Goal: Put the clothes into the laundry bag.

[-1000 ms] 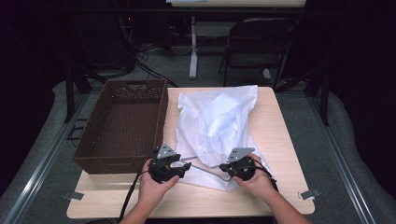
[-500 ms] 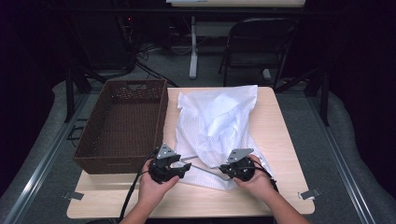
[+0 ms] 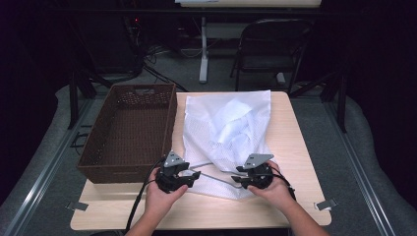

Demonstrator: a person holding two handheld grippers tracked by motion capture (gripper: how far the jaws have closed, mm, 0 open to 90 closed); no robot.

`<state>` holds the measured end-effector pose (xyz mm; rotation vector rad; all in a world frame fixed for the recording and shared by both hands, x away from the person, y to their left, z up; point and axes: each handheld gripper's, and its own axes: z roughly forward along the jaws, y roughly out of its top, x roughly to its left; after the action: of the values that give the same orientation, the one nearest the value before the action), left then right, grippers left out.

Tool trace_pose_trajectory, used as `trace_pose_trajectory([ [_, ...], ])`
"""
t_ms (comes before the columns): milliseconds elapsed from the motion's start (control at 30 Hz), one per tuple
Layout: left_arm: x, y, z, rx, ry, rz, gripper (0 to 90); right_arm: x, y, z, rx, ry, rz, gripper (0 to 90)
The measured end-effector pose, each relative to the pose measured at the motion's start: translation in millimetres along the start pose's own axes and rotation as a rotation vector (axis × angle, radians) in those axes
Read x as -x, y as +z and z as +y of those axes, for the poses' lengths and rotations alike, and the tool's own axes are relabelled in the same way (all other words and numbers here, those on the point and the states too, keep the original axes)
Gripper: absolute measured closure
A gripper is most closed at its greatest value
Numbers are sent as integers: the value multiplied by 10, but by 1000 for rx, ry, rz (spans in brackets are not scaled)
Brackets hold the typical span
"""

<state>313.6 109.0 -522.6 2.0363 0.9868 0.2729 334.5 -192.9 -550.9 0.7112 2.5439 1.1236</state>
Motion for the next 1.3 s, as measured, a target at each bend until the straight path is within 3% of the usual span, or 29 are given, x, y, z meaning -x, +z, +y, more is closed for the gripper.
trace_pose_trajectory([
  [133,-10,-12,4,1,-1,1,445,17,-46,20,16,-6,-28,491],
  [200,-2,-9,2,12,-2,18,447,32,-71,30,23,-4,-38,480],
  [233,-13,-19,6,2,-1,0,447,42,-88,37,28,-7,-39,475],
  [600,-8,-46,24,14,-4,-5,452,87,-360,174,87,6,-76,451],
  [967,-10,-64,41,26,-2,-5,456,-57,-506,262,95,-17,-82,441],
  [1300,-1,-103,38,32,2,-5,456,-162,-621,105,104,-1,-94,433],
])
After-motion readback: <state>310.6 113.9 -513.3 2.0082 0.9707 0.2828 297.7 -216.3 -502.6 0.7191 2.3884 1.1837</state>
